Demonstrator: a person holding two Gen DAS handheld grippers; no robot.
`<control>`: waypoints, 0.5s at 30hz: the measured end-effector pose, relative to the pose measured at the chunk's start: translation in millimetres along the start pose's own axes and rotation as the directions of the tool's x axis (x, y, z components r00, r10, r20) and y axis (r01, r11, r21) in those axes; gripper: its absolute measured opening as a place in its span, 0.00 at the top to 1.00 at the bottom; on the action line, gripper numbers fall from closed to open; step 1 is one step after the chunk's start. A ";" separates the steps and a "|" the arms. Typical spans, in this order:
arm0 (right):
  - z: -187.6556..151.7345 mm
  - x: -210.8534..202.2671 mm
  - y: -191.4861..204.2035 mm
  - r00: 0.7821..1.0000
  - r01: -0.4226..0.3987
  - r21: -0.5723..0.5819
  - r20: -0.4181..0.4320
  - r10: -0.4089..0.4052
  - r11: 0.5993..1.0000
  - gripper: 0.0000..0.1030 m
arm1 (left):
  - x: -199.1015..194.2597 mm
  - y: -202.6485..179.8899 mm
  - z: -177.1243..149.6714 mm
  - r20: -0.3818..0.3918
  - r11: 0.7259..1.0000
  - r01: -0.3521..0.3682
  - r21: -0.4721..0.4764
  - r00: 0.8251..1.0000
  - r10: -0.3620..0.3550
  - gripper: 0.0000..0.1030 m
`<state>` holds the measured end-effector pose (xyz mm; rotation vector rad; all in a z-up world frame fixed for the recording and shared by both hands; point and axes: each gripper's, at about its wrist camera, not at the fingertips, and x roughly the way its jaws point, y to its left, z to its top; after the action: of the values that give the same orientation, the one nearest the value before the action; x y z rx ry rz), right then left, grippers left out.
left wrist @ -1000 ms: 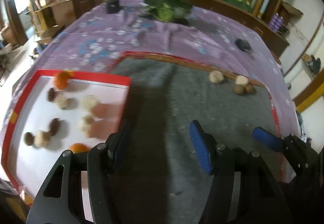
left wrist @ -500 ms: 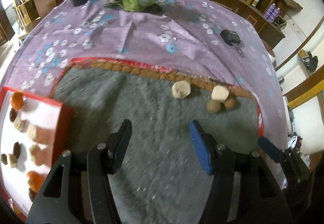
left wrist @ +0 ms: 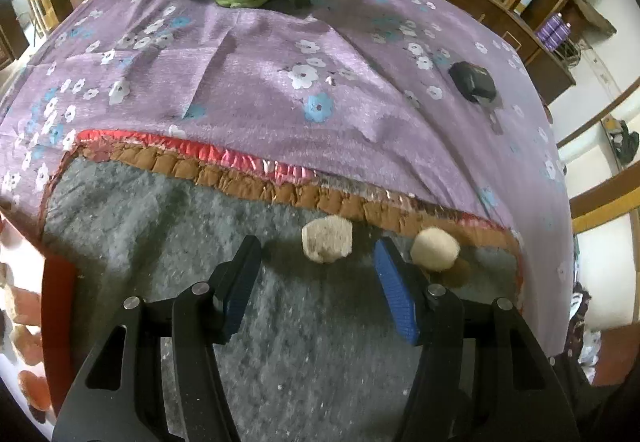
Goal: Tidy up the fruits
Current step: 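Move both grippers back over the mat toward the pale slices, then grasp a pale round slice with the left gripper while the right gripper grasps a brown round fruit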
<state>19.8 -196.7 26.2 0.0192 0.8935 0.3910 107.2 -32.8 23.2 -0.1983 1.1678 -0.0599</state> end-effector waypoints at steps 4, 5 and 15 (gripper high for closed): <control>6.8 10.9 5.8 1.000 -0.026 -0.020 -0.014 0.026 0.999 0.44 | 4.8 0.5 2.0 0.013 1.000 -0.011 -0.008 1.000 0.011 0.43; 8.3 13.4 7.2 1.000 -0.027 -0.023 -0.016 0.027 0.999 0.44 | 5.4 -0.1 2.2 0.016 1.000 -0.014 -0.005 1.000 0.014 0.43; 27.1 44.6 25.0 0.999 -0.029 -0.029 -0.024 0.028 0.999 0.51 | -10.8 10.5 -2.3 0.056 1.000 -0.003 0.002 0.998 0.003 0.77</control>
<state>57.4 -154.4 14.0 -0.0001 0.9116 0.4314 100.2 -21.2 30.2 -0.1949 1.1119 -0.0523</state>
